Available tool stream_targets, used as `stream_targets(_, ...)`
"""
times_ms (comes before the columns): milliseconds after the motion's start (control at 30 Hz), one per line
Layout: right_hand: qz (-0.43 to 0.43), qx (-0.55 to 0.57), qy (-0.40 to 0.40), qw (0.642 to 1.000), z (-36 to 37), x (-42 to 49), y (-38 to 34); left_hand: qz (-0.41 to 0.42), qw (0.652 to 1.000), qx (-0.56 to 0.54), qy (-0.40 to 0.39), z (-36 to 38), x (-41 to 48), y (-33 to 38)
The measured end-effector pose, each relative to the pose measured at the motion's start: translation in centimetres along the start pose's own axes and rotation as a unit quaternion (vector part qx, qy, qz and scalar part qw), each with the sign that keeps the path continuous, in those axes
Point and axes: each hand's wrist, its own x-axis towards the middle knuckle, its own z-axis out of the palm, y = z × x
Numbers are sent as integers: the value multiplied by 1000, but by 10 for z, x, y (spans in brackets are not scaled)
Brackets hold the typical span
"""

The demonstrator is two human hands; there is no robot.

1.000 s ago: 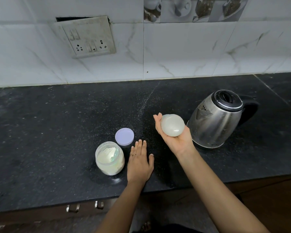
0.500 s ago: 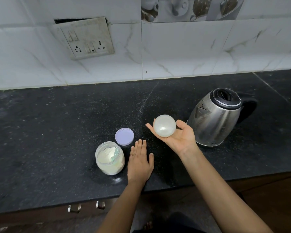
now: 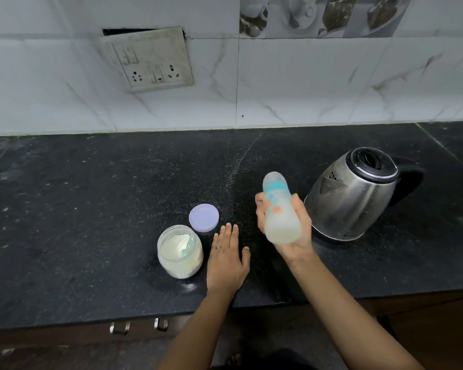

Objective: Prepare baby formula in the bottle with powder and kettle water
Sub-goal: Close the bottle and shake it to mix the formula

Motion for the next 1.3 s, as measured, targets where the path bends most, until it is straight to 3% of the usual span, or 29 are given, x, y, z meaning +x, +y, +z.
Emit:
stream_targets(100, 23, 65, -59, 996, -11, 1, -5, 2, 1000, -7, -5, -1, 0, 0)
stream_targets(233, 14, -69, -82, 994, -24, -2, -4, 1, 1000, -8, -2, -1, 1, 0)
stream_targets(333, -4, -13, -60, 998, -38, 4, 1, -1, 1000, -5, 1, -1, 1, 0)
stream_targets(400, 35, -13, -117, 992, -44, 5, 2, 2, 1000, -10, 0, -1, 1, 0)
stream_targets(500, -1, -139, -102, 985, -42, 4, 3, 2, 1000, -13, 2, 0, 1, 0)
stream_targets(533, 1, -131, -104, 986, -36, 5, 4, 3, 1000, -12, 2, 1, 1, 0)
stream_targets(600, -12, -83, -32, 996, -40, 13, -1, 2, 1000, -13, 5, 1, 2, -1)
stream_targets(667, 29, -40, -77, 996, -44, 20, -3, 4, 1000, -15, 3, 1, 1, -1)
stream_targets(767, 45, -120, -93, 987, -49, 19, 1, 3, 1000, -15, 4, 2, 1, -2)
stream_targets(800, 54, -109, -98, 988, -41, 19, 4, 3, 1000, -14, 4, 2, 1, -2)
stream_targets(867, 17, -55, -26, 998, -48, 25, 0, 4, 1000, -13, 5, 1, 1, -1)
stream_targets(933, 40, 4, -79, 996, -53, 30, -6, 5, 1000, -16, 5, 1, 1, -1)
stream_targets(1000, 45, -76, -88, 992, -58, 25, -6, 6, 1000, -17, 7, 0, 1, -1)
stream_targets(1067, 46, -74, -101, 991, -40, 21, -4, 5, 1000, -16, 8, 0, 1, -1)
stream_targets(1167, 13, 41, -41, 998, -37, 29, -9, 5, 1000, -13, 13, 2, 1, -1)
stream_targets(1200, 28, 75, -73, 994, -36, 31, -9, 5, 1000, -13, 13, 2, 1, -2)
stream_targets(1300, 33, -52, -91, 994, -32, 28, 0, 6, 1000, -14, 13, 3, 1, -3)
